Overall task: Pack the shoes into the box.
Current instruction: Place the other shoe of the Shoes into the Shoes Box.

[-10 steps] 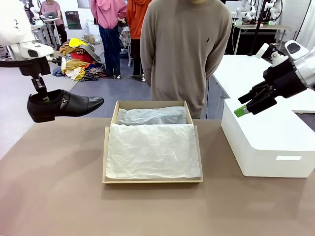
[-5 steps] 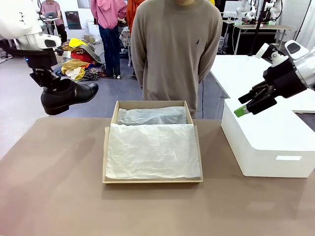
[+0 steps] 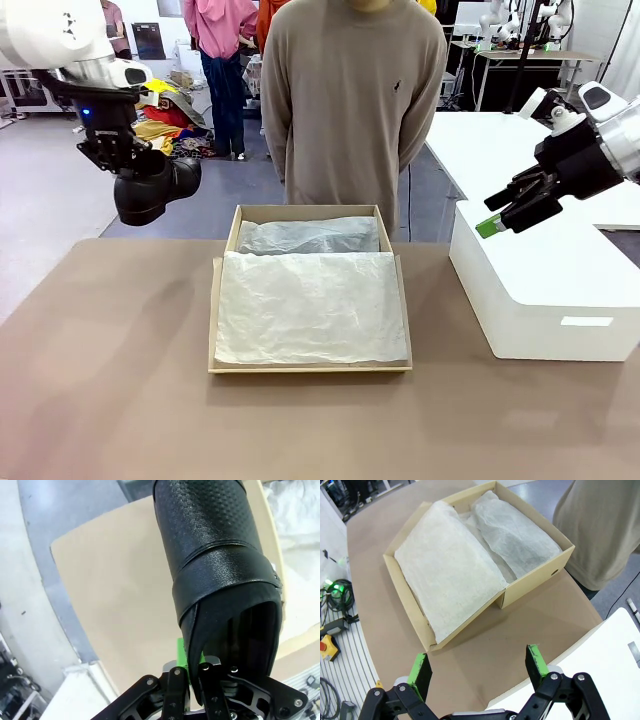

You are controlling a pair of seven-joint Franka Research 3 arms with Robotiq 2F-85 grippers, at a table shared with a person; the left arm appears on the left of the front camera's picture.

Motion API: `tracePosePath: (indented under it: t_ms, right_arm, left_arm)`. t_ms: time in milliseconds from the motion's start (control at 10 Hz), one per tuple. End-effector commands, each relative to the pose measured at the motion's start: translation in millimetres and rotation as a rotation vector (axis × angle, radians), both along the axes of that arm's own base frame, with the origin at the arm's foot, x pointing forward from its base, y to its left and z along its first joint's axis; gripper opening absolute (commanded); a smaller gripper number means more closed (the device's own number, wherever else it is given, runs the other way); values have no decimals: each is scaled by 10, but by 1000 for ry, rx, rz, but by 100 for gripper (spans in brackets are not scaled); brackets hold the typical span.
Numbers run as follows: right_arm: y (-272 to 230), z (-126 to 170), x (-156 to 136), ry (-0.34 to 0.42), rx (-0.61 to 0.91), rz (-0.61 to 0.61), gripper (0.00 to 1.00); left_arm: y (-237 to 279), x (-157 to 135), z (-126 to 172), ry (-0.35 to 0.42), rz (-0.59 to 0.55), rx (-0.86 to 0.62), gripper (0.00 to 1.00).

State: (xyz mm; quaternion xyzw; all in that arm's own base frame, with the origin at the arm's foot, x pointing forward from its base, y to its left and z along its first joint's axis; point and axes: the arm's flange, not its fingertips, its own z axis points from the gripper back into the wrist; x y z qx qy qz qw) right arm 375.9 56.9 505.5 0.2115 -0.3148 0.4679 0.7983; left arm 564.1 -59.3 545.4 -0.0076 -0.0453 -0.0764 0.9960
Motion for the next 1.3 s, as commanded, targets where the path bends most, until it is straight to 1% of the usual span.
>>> tracePosePath:
  t_ms: [0, 100, 600, 700, 900, 1100, 1200]
  right_arm:
    - [-1, -11, 42, -26, 24, 23, 100]
    - [-1, -11, 42, -26, 24, 23, 100]
    - [-1, -11, 42, -26, 24, 23, 100]
    - [-1, -11, 42, -26, 24, 23, 100]
    - [-1, -11, 42, -26, 24, 23, 100]
    - [-1, -11, 42, -26, 24, 23, 100]
    - [-1, -11, 42, -26, 24, 23, 100]
  left_arm:
    - [-44, -68, 98, -22, 28, 45, 0]
    - [0, 0, 0, 0, 0, 0, 0]
    - [0, 0, 0, 0, 0, 0, 0]
    - [-39, 14, -57, 9, 16, 12, 0]
    - [-405, -138, 85, -81, 271, 18, 0]
    - [-724, -203, 203, -82, 432, 38, 0]
    - [-881, -229, 231, -68, 509, 28, 0]
